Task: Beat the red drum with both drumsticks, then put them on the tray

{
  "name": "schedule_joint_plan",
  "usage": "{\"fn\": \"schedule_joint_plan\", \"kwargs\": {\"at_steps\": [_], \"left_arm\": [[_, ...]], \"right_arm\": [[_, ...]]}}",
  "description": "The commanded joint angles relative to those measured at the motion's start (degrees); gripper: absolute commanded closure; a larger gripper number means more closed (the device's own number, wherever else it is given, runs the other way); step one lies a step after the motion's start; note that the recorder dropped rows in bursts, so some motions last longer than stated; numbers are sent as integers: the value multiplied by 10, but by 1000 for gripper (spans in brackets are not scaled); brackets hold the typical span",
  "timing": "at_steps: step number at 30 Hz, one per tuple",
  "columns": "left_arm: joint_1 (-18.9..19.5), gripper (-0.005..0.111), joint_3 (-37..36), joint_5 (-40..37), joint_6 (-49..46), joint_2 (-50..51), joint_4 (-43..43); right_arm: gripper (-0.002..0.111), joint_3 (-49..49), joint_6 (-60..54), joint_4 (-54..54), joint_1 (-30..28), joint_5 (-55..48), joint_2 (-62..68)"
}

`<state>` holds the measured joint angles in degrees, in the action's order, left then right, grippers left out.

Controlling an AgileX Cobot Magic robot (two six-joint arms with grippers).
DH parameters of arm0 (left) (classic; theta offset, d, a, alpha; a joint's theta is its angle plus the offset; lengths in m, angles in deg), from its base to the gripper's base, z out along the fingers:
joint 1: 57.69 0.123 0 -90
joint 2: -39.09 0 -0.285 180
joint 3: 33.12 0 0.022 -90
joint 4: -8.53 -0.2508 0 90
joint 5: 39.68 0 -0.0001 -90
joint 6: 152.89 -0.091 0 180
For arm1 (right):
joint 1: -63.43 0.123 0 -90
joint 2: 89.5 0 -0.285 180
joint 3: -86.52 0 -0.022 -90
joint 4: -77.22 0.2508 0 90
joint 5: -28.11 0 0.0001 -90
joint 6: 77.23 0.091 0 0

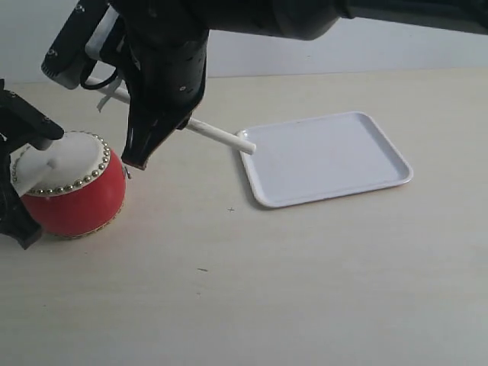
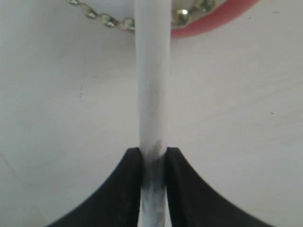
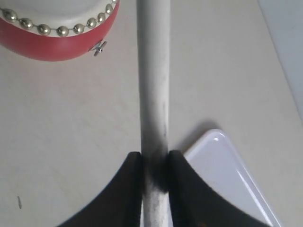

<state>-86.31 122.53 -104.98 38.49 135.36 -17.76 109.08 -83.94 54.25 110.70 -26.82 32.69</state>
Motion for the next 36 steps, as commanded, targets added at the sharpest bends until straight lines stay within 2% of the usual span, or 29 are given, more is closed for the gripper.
{"fn": "schedule_joint_plan", "kwargs": {"at_steps": [1, 9, 14, 18, 23, 26, 32, 36], "left_arm": [[0, 107, 19, -1, 70, -43, -81], [0, 107, 26, -4, 68, -134, -106], [0, 107, 26, -38, 50, -141, -106], [0, 107, 26, -26, 44, -135, -77], [0, 107, 26, 17, 9, -99, -11], [0, 107, 16, 27, 8, -58, -4], [0, 107, 8, -31, -9, 52, -2], [0, 107, 16, -30, -9, 69, -3]], "right_arm": [[108, 2, 8, 0, 1, 14, 25], [108, 2, 8, 3, 1, 13, 102], [108, 2, 7, 21, 1, 8, 128], [108, 7, 7, 19, 1, 11, 108], [108, 38, 10, 19, 1, -14, 65], [108, 53, 10, 21, 1, -28, 34], [108, 53, 20, 14, 1, -37, 2], [108, 53, 21, 13, 1, -41, 2]]}}
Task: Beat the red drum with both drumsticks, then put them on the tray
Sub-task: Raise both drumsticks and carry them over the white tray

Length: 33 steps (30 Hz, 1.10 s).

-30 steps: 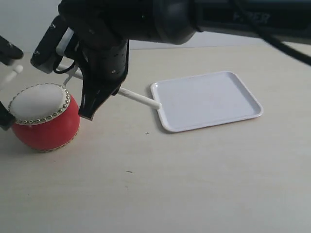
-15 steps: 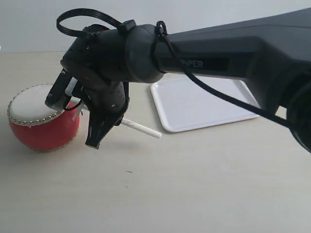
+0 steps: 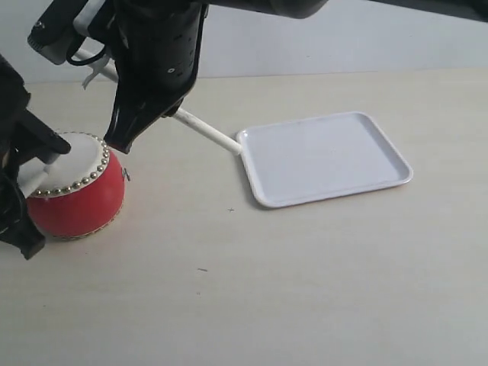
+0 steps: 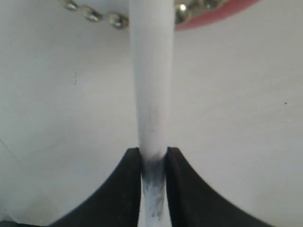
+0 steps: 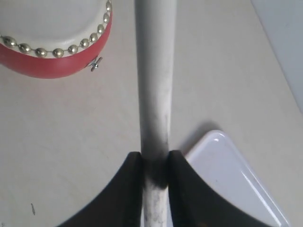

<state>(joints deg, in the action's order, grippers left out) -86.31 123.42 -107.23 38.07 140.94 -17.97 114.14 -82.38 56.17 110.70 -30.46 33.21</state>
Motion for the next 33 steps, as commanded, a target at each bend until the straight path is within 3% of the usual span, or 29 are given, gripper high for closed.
{"fn": "schedule_joint_plan", "kwargs": {"at_steps": [1, 6, 14, 21, 28, 33], "left_arm": [[0, 107, 10, -3, -4, 10, -1], [0, 107, 28, 39, 3, -39, 2], [0, 107, 37, 196, 11, -158, 56], [0, 107, 37, 316, -50, -223, 175], [0, 107, 37, 387, -110, -213, 278], [0, 107, 37, 441, -228, -187, 424]], "right_arm": [[108, 2, 7, -6, 1, -4, -2], [108, 2, 25, -35, -4, -11, -2], [108, 2, 52, -69, -57, -73, -2], [108, 1, 52, -68, -111, -114, -2], [108, 1, 52, -35, -148, -114, -2], [108, 1, 52, -27, -168, -114, -2]]}}
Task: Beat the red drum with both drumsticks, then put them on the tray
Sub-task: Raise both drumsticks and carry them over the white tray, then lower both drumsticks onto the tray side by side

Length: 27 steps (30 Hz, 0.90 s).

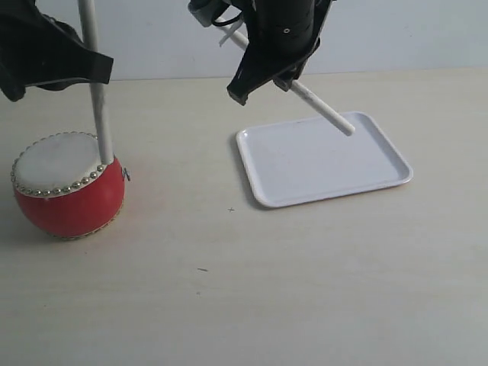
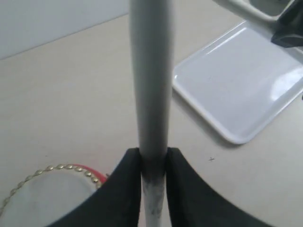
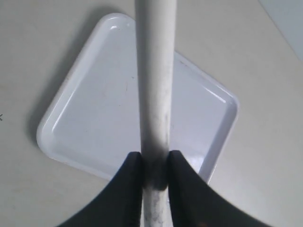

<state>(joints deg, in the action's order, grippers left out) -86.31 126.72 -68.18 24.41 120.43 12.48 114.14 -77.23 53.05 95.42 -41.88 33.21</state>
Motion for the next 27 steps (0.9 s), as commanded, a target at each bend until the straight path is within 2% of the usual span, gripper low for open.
{"fn": "schedule_joint_plan", "kwargs": {"at_steps": [1, 12, 14, 18, 27], "left_arm": [[-1, 107, 4, 64, -123, 23, 158], [-1, 107, 10, 94, -636, 139, 671], [-1, 107, 22, 76, -710, 163, 734], [-1, 107, 59, 23, -758, 216, 810], [-1, 107, 103, 22, -757, 304, 874]], "right_arm": [[108, 1, 0, 4, -19, 0, -2], [108, 1, 0, 3, -21, 2, -1], [108, 1, 0, 3, -21, 11, -1], [108, 1, 0, 10, -21, 23, 1], [108, 1, 0, 88, -55, 44, 63]]}}
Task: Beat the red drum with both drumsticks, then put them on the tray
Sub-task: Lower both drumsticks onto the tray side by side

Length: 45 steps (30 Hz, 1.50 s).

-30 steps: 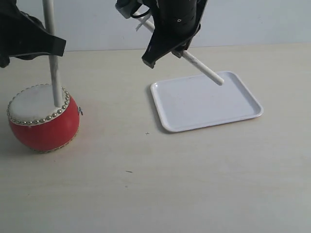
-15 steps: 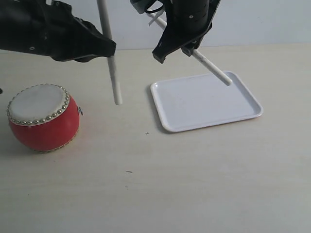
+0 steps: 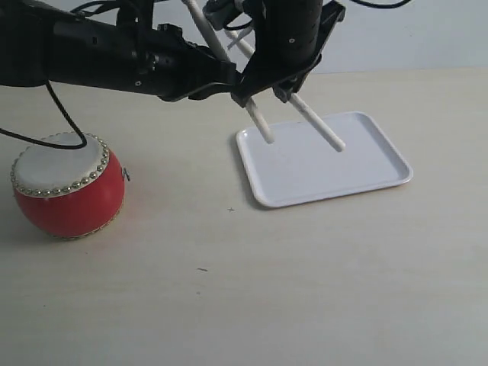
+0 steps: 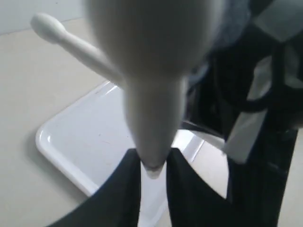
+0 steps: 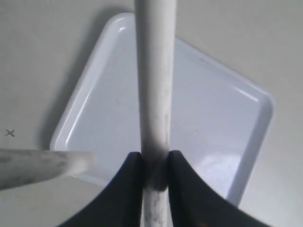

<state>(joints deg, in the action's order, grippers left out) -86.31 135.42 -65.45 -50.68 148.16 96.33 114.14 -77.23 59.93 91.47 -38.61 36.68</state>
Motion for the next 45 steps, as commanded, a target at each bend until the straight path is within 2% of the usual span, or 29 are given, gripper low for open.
{"fn": "schedule_joint_plan", "kwargs": {"at_steps": [1, 6, 14, 31, 37, 41, 45], "left_arm": [[-1, 107, 19, -5, -6, 33, 39], [-1, 107, 37, -11, 21, 69, 39], [-1, 107, 89, -87, 65, 144, 41], [-1, 107, 97, -34, 78, 178, 41], [-1, 107, 118, -47, 94, 243, 44], [-1, 107, 144, -56, 134, 269, 29], [-1, 107, 162, -57, 218, 276, -36]], "right_arm": [[108, 1, 0, 20, -20, 11, 35], [108, 1, -5, 16, -32, 15, 55], [108, 1, -4, 7, -36, 52, 78], [108, 1, 0, 8, -40, 138, 150], [108, 1, 0, 8, -40, 142, 164], [108, 1, 0, 7, -40, 146, 164], [108, 1, 0, 9, -40, 146, 164]]}}
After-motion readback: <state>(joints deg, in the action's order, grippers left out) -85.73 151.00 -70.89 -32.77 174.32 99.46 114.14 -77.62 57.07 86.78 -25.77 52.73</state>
